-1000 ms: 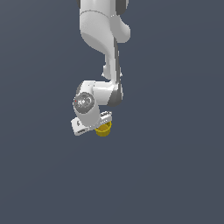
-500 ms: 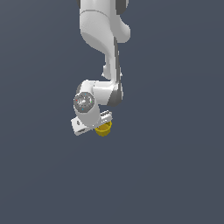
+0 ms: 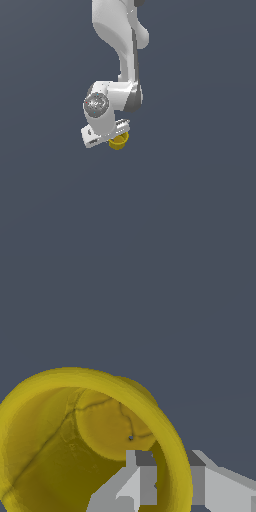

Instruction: Pick up the object and move it to a goal position.

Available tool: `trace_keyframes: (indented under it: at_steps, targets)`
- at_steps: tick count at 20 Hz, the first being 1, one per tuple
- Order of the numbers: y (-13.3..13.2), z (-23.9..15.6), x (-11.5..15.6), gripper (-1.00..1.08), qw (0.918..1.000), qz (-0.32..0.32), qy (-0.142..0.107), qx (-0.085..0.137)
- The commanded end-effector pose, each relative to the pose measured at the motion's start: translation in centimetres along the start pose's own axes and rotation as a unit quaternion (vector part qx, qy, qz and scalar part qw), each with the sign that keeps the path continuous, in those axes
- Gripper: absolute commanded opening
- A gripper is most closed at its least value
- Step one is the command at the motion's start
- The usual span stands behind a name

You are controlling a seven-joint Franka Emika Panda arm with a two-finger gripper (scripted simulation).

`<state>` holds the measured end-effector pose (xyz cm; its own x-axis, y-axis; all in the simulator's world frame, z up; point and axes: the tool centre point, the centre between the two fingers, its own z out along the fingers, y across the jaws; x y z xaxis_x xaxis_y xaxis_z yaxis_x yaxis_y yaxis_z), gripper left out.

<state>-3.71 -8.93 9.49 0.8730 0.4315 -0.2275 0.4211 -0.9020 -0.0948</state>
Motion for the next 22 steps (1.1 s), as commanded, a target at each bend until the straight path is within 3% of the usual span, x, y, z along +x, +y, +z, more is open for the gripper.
trace_keyframes:
  at_steps: [1,22]
  targets:
    - [-0.6,-1.6,-0.7,-1.0,1.0,0.0,0.001,-0.001]
    - [-7.5,-17.8,-9.1,-1.0,1.0,0.0,0.001,-0.001]
